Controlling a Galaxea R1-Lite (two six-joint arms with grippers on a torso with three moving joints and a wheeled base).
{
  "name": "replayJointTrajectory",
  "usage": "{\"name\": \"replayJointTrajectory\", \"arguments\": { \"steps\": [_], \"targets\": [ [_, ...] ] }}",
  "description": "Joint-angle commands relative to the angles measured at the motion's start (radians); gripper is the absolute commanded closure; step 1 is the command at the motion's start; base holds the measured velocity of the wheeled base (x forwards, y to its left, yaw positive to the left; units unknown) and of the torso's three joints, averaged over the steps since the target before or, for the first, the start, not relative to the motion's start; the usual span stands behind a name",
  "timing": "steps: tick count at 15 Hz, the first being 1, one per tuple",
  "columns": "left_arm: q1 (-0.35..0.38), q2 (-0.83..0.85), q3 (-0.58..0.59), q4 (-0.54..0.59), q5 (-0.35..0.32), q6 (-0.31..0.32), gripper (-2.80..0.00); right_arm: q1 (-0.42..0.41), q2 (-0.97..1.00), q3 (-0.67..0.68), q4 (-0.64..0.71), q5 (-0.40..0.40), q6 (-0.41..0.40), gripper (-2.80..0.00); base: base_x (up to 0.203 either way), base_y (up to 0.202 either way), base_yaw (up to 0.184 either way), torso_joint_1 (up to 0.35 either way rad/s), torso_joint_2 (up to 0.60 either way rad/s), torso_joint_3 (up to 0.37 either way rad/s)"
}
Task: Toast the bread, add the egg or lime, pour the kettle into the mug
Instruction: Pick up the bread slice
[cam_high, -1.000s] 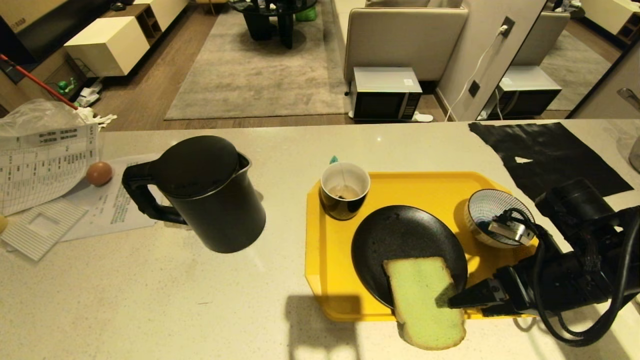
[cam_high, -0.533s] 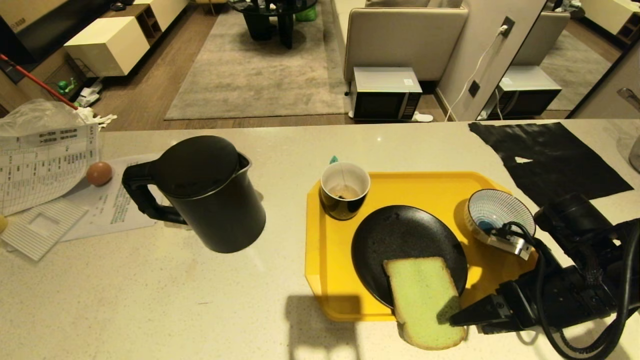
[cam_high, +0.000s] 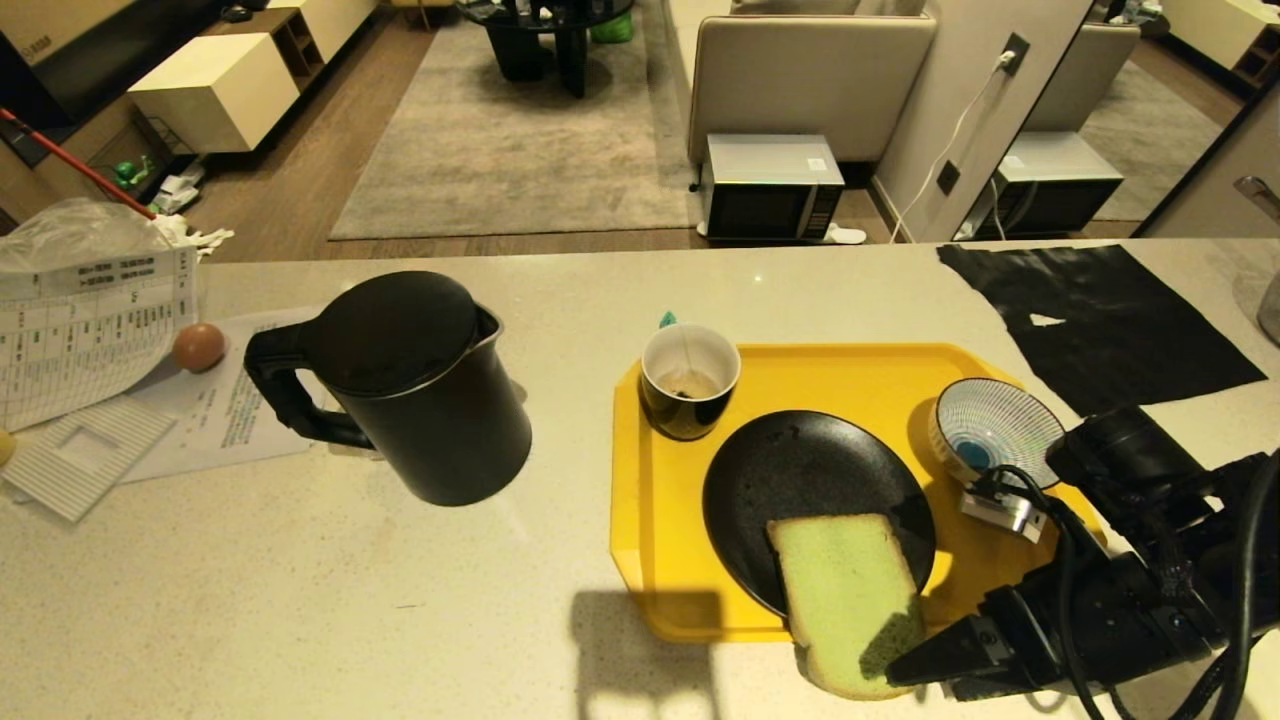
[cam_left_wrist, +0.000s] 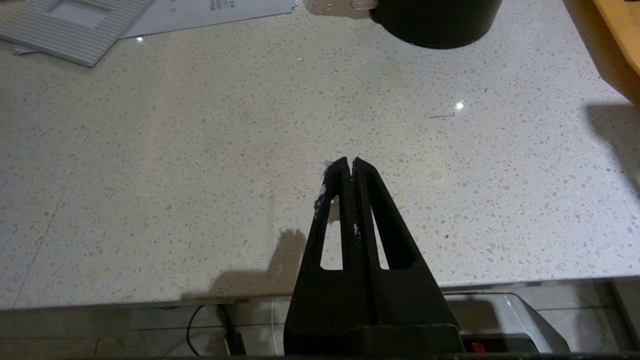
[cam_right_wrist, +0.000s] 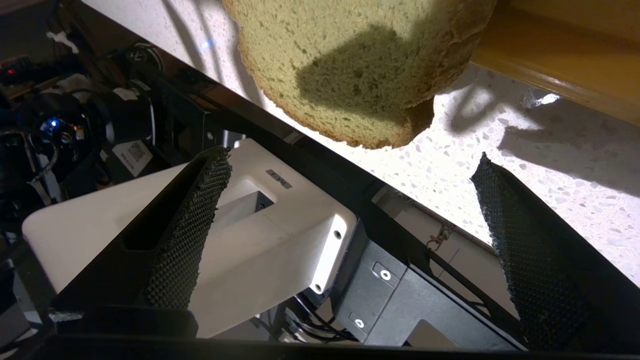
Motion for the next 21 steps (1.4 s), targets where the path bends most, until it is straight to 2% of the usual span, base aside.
{"name": "replayJointTrajectory", "arguments": {
  "steps": [1, 8, 21],
  "targets": [
    [0.0, 0.001, 0.0, -0.001, 0.0, 0.0, 0.0, 0.006, 0.008, 0.002, -0.017, 0.004, 0.028, -2.8, 0.0, 0.0, 0.0, 0.0, 0.0, 0.0],
    [0.002, 0.001, 0.0, -0.001, 0.0, 0.0, 0.0, 0.051, 0.037, 0.001, -0.121, -0.007, 0.151, -2.8, 0.0, 0.0, 0.0, 0.0, 0.0, 0.0],
    [0.002, 0.001, 0.0, -0.001, 0.0, 0.0, 0.0, 0.057, 0.08, -0.004, -0.137, -0.012, 0.165, -2.8, 0.0, 0.0, 0.0, 0.0, 0.0, 0.0]
  ]
}}
